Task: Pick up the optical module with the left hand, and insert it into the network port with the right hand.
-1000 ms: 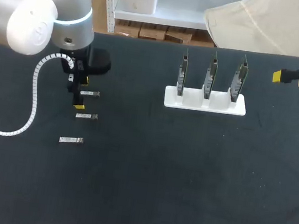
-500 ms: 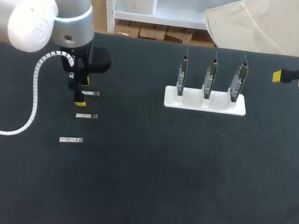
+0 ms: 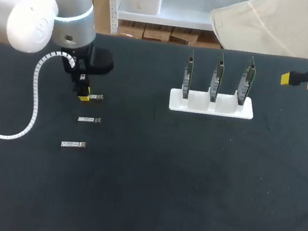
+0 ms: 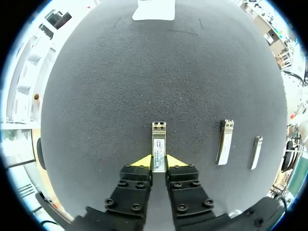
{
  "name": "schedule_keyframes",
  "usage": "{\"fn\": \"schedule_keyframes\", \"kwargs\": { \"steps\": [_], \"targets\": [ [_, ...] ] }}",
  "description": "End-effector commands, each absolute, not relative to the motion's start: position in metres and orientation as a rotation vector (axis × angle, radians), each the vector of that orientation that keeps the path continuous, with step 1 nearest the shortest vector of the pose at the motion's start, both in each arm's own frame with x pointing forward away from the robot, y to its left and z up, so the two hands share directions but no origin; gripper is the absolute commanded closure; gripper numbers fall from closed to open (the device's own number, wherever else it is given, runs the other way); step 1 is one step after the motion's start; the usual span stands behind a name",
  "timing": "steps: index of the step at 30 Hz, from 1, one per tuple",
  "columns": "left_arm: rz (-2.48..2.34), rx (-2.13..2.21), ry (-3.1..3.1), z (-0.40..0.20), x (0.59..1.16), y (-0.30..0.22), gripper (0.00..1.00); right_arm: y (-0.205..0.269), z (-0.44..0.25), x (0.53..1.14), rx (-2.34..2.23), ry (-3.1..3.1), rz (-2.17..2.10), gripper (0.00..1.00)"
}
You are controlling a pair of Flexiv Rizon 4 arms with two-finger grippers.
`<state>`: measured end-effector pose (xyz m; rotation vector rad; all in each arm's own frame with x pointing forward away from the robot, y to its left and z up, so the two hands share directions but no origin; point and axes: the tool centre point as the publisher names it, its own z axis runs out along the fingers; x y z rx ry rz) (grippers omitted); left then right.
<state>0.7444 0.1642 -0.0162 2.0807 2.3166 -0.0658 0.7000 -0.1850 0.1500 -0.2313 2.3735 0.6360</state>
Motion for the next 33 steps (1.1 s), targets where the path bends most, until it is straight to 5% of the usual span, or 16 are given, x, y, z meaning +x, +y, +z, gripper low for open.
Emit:
{"fn": "schedule_keyframes", "kwargs": {
  "steps": [1,26,33],
  "targets": [
    [-0.097,2.043,2.324,-0.015,0.746,0.167,1.0,-0.185,0.15,0.7,-0.231,2.374,0.636,0.0],
    [-0.462,1.318,2.131,0.124,0.775,0.14,1.0,-0.185,0.15,0.7,-0.231,2.374,0.636,0.0],
    [-0.462,1.318,2.131,0.124,0.775,0.14,1.0,-0.185,0.15,0.7,-0.231,2.374,0.636,0.0]
  ]
}}
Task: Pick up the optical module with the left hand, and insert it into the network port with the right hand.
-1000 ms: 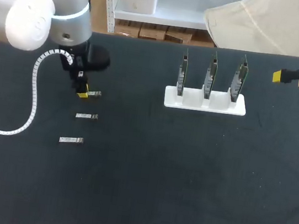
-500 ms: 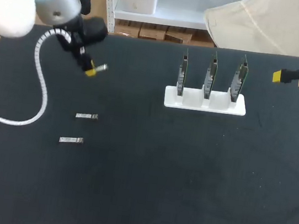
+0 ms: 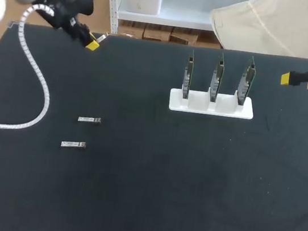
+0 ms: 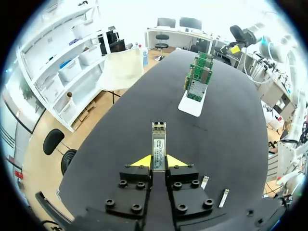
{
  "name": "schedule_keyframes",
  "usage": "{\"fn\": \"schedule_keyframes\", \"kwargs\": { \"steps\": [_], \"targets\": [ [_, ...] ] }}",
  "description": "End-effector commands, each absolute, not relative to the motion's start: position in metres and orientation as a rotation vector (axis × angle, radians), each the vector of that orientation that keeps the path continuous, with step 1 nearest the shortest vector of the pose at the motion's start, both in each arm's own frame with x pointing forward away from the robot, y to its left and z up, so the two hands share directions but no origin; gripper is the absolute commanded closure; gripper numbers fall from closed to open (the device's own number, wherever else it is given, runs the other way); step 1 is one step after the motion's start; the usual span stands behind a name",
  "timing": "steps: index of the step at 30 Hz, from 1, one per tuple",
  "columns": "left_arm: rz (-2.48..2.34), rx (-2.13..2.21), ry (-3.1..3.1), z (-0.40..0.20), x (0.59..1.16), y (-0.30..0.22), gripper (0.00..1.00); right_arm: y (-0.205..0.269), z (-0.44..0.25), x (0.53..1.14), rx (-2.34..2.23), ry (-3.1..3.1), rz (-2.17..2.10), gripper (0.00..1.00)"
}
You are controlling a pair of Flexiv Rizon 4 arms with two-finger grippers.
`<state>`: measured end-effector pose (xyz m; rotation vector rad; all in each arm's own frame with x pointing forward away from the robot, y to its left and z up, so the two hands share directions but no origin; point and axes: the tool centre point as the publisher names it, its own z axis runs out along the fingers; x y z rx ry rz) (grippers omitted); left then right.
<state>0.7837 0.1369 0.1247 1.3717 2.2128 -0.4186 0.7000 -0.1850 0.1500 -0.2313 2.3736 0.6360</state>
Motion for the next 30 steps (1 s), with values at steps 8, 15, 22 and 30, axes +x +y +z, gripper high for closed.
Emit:
{"fn": "schedule_keyframes", "kwargs": {
  "steps": [8,15,22,30],
  "targets": [
    [-0.462,1.318,2.131,0.124,0.775,0.14,1.0,-0.185,0.15,0.7,-0.231,2.374,0.636,0.0],
    [-0.509,1.298,2.08,0.131,0.769,0.119,1.0,-0.185,0.15,0.7,-0.231,2.374,0.636,0.0],
    [-0.607,1.333,1.9,0.157,0.777,0.072,1.0,-0.185,0.15,0.7,-0.231,2.374,0.636,0.0],
    [-0.673,1.37,1.721,0.18,0.79,0.033,1.0,-0.185,0.15,0.7,-0.231,2.374,0.636,0.0]
  ]
}}
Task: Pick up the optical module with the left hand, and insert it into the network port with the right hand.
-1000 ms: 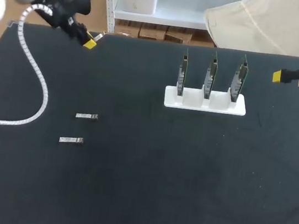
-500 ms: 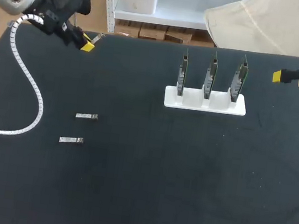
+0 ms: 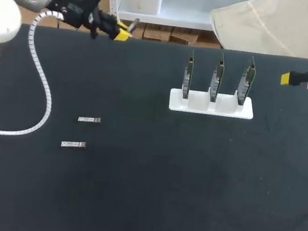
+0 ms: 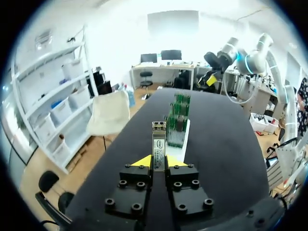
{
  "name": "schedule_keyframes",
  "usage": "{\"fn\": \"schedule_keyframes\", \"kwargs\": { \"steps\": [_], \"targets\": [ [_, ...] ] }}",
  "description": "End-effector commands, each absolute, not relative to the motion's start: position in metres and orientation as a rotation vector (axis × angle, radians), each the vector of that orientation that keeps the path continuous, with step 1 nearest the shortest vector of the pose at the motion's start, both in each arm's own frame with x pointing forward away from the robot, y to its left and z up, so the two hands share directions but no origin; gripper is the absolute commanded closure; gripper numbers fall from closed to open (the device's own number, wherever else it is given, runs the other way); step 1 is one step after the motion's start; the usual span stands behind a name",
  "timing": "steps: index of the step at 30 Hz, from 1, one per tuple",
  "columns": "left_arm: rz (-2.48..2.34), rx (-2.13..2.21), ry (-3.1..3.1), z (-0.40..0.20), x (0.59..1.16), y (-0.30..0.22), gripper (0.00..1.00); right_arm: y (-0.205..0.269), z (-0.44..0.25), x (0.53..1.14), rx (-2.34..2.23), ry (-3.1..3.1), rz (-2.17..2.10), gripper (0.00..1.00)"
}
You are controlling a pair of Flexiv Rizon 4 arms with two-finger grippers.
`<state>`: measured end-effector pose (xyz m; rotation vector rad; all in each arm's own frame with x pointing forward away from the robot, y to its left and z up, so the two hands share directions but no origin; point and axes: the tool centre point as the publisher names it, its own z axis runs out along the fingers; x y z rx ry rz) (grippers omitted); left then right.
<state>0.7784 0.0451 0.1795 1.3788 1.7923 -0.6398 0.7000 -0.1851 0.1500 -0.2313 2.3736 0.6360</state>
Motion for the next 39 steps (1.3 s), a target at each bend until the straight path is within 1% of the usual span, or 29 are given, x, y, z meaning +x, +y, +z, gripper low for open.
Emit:
{"fn": "schedule_keyframes", "kwargs": {
  "steps": [1,14,33,39],
  "targets": [
    [-0.684,1.359,1.711,0.182,0.793,0.029,1.0,-0.185,0.15,0.7,-0.231,2.374,0.636,0.0],
    [-0.884,1.279,1.516,0.206,0.802,-0.014,1.0,-0.185,0.15,0.7,-0.231,2.374,0.636,0.0],
    [-0.856,1.283,1.525,0.207,0.798,-0.015,1.0,-0.185,0.15,0.7,-0.231,2.374,0.636,0.0],
    [-0.943,1.237,1.479,0.212,0.789,-0.038,1.0,-0.185,0.15,0.7,-0.231,2.374,0.636,0.0]
  ]
}}
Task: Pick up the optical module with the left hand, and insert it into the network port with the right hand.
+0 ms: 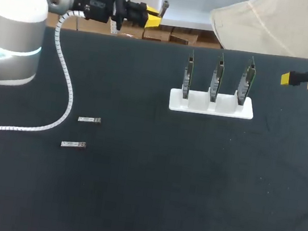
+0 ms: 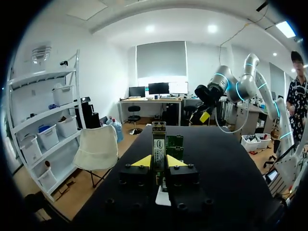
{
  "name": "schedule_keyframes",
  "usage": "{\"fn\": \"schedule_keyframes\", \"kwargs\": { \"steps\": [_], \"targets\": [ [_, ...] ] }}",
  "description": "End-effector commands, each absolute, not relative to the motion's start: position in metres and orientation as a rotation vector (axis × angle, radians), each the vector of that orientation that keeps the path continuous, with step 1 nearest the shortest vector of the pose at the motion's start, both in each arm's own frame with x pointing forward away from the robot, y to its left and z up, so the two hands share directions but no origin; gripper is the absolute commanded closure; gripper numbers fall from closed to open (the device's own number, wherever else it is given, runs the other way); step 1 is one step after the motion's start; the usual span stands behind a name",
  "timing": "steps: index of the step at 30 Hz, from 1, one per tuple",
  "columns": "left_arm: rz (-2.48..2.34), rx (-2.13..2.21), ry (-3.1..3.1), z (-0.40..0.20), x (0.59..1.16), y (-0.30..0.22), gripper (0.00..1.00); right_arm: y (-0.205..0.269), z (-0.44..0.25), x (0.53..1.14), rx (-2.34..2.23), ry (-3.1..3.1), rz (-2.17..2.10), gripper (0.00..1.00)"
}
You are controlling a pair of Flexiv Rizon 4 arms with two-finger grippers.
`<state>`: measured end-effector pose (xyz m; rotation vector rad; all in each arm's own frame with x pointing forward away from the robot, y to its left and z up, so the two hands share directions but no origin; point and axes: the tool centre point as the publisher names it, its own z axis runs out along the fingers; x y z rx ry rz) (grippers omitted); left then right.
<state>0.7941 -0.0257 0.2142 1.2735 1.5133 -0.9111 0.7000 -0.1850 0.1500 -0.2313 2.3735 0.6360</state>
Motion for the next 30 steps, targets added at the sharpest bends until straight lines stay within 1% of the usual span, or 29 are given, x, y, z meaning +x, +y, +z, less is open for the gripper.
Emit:
{"fn": "schedule_keyframes", "kwargs": {
  "steps": [1,6,15,30],
  "targets": [
    [-0.964,1.229,1.471,0.213,0.787,-0.043,1.0,-0.185,0.15,0.7,-0.231,2.374,0.636,0.0],
    [-1.048,1.221,1.428,0.214,0.78,-0.06,1.0,-0.185,0.15,0.7,-0.231,2.374,0.636,0.0],
    [-1.111,1.239,1.396,0.215,0.772,-0.069,1.0,-0.185,0.15,0.7,-0.231,2.374,0.636,0.0],
    [-1.179,1.311,1.339,0.201,0.787,-0.097,1.0,-0.185,0.15,0.7,-0.231,2.374,0.636,0.0]
  ]
}}
